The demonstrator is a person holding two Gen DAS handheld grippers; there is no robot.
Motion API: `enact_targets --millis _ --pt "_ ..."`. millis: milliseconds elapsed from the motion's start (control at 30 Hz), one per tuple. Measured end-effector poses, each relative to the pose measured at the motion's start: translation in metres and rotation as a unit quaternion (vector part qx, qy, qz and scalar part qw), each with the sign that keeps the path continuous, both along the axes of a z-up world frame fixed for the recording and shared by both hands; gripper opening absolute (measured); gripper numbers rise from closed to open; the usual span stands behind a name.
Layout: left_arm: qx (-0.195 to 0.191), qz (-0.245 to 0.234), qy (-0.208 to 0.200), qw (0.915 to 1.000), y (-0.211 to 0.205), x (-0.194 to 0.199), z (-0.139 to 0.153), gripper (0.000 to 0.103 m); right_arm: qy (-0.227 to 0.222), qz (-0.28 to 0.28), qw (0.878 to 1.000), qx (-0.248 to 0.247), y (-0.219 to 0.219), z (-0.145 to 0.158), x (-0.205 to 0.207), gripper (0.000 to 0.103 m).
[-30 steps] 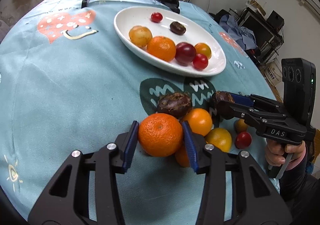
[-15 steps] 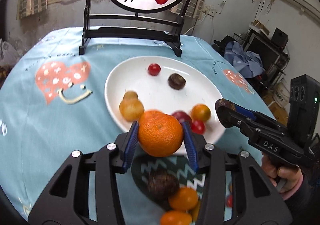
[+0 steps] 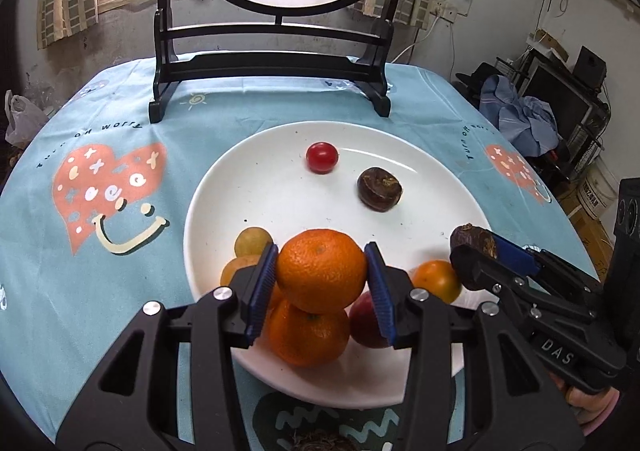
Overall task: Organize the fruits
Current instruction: 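Place the mandarin on the plate with the left tool while the right tool places the passion fruit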
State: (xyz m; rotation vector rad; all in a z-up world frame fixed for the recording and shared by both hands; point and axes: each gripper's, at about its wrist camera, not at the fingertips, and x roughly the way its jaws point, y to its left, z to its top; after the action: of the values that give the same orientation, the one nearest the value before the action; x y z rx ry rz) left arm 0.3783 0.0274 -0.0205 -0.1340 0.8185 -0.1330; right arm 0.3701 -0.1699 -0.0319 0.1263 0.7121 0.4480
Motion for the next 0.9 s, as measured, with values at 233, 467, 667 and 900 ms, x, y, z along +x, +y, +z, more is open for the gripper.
enact_targets --millis 233,467,667,900 --pt "0.031 0.012 -0.039 0.9987 -0.002 -0.022 0.021 0.073 -0.014 0.004 1.000 0.007 -0.009 0.017 -0.015 0.051" --pt "0.051 0.033 -0.046 0.9971 0.011 -0.057 0.023 0.093 -0.005 0.066 0.998 0.005 -0.002 0.022 -0.054 0.053" --pt "0.035 0.073 -0.019 0.9965 0.048 -0.082 0.004 0.093 0.034 0.207 0.977 -0.033 0.037 0.011 -0.097 0.054" --pt "0.004 0.121 0.000 0.9927 0.082 -0.097 -0.003 0.093 0.045 0.283 0.951 -0.114 0.067 -0.009 -0.138 0.055"
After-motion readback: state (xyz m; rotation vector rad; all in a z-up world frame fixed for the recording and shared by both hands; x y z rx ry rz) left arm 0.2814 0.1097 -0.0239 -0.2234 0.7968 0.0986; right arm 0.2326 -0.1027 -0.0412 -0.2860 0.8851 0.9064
